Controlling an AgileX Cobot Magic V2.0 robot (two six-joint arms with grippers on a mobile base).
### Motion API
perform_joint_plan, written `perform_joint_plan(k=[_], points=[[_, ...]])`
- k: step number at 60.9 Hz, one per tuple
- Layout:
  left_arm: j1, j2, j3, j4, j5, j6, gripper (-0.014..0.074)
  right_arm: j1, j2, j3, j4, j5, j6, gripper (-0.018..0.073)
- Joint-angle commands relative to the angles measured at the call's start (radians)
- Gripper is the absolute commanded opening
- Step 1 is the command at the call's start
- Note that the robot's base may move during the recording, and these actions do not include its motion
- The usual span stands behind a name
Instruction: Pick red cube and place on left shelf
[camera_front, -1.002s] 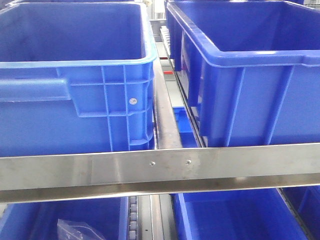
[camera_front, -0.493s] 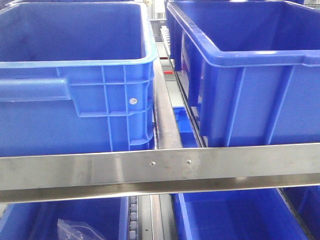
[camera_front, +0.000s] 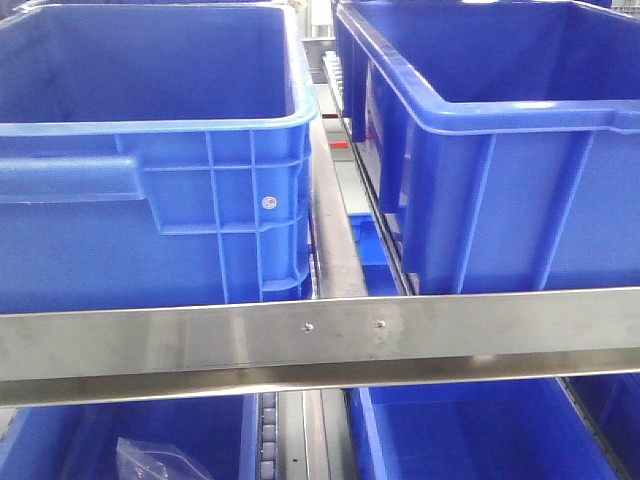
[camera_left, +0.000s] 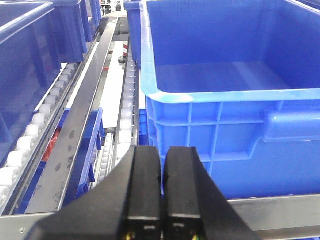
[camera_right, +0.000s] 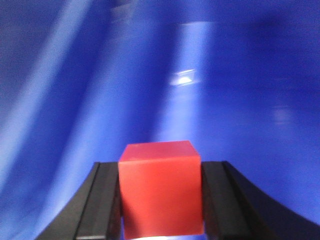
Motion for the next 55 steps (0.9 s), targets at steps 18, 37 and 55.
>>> perform_joint_plan(k=[18, 37, 55], points=[[0.001, -0.015, 0.025, -0.001, -0.086, -0.002, 0.0102, -0.043, 0.200, -0.235, -0.007, -0.100, -0.005, 0.0067], [0.001, -0.015, 0.025, -0.001, -0.086, -0.002, 0.0102, -0.043, 0.288, -0.351, -0.008, -0.064, -0.005, 0.0626], [0.001, -0.015, 0.025, -0.001, -0.086, -0.002, 0.0102, -0.043, 0.264, -0.347, -0.008, -0.057, -0.005, 0.0471]])
